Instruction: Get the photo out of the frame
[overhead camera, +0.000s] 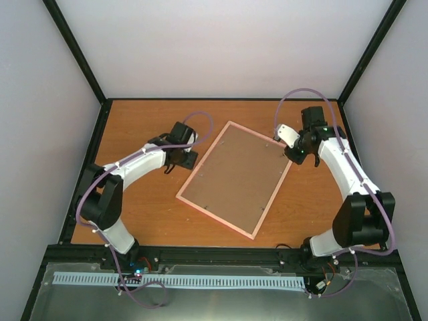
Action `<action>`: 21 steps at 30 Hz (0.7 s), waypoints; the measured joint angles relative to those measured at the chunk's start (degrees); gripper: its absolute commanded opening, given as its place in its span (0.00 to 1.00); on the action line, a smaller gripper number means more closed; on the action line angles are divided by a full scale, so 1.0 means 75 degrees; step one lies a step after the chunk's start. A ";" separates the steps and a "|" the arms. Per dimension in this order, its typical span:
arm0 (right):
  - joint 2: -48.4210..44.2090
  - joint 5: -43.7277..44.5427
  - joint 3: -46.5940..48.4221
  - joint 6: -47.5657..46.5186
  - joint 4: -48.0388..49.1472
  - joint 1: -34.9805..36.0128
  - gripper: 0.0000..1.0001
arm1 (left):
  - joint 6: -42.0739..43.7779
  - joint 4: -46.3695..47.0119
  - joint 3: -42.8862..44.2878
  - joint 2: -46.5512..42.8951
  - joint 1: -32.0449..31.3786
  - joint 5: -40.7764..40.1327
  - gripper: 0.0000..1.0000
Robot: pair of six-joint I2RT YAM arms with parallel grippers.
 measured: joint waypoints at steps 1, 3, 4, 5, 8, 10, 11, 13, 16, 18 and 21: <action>0.0134 -0.0015 0.0111 -0.0038 0.0000 -0.0047 0.03 | -0.0277 -0.0102 0.0207 -0.0044 -0.0006 -0.0067 0.61; 0.0370 -0.0023 0.0248 -0.0143 0.0000 -0.0108 0.03 | -0.0947 -0.0291 0.0315 -0.0245 -0.0067 -0.0131 0.60; 0.0484 -0.0026 0.0289 -0.0195 -0.0006 -0.0131 0.03 | -0.1329 -0.0431 0.0280 -0.0402 -0.0119 -0.0154 0.59; 0.0597 -0.0026 0.0318 -0.0256 -0.0009 -0.0143 0.03 | -0.1740 -0.0522 0.0181 -0.0606 -0.0187 -0.0172 0.58; 0.0944 -0.0020 0.0402 -0.0402 -0.0038 -0.0221 0.03 | -0.2917 -0.0673 -0.0396 -0.1428 -0.0527 -0.0128 0.57; 0.1201 0.0012 0.0498 -0.0490 -0.0044 -0.0294 0.03 | -0.3605 -0.0711 -0.0810 -0.1932 -0.0848 0.0026 0.56; 0.1306 0.0038 0.0536 -0.0522 -0.0050 -0.0323 0.03 | -0.3914 -0.0708 -0.0997 -0.2113 -0.0979 0.0125 0.56; 0.1489 0.0128 0.0583 -0.0600 -0.0038 -0.0361 0.03 | -0.4517 -0.0595 -0.1443 -0.2381 -0.1209 0.0420 0.56; 0.1649 0.0268 0.0589 -0.0691 -0.0050 -0.0376 0.03 | -0.5106 -0.0315 -0.2133 -0.2579 -0.1288 0.0766 0.56; 0.1667 0.0341 0.0627 -0.0772 -0.0055 -0.0376 0.03 | -0.5406 -0.0221 -0.2544 -0.2591 -0.1288 0.0947 0.56; 0.1670 0.0530 0.0653 -0.0854 -0.0058 -0.0382 0.03 | -0.5697 -0.0154 -0.2868 -0.2556 -0.1288 0.1142 0.57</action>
